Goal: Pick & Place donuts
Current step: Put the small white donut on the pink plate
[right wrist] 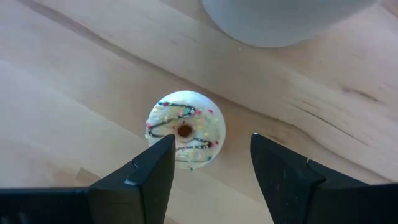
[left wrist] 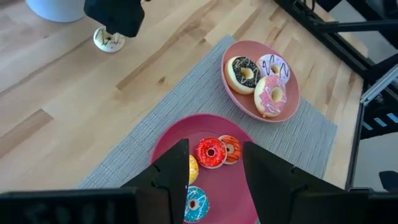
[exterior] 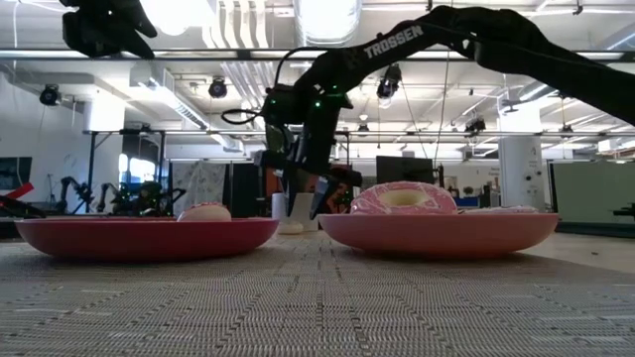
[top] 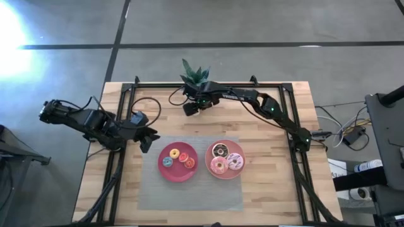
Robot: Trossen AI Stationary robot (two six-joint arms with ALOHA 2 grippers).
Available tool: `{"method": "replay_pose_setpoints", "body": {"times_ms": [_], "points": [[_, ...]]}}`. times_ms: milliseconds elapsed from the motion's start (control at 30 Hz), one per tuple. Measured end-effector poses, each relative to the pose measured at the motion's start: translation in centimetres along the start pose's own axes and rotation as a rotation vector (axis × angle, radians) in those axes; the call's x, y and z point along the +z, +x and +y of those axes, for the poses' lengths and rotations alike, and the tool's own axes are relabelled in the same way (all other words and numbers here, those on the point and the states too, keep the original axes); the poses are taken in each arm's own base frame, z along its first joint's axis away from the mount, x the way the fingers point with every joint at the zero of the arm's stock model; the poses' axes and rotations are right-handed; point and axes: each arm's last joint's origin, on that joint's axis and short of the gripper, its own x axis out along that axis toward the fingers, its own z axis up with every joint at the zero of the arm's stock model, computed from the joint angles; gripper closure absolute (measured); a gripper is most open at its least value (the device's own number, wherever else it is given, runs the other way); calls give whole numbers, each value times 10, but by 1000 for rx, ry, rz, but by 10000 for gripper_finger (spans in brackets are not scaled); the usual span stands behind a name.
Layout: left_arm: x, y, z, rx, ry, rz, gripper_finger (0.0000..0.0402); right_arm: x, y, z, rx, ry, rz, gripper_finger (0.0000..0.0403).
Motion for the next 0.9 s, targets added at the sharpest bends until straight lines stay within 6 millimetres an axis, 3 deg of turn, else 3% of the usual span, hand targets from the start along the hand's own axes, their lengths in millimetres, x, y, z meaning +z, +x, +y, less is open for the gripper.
{"method": "replay_pose_setpoints", "body": {"times_ms": [233, 500, 700, 900], "points": [[1, -6, 3, -9, -4, -29, 278, -5, -10, 3, 3, -38, 23, 234], [-6, -3, 14, 114, -43, -29, 278, -31, -82, 35, 49, -252, -49, 272], [-18, 39, 25, 173, -127, -84, 278, -70, -150, 41, -60, -389, -160, 284], [11, 105, 43, -39, -280, -181, 287, -92, -197, 17, -192, -297, -229, 305]]}}
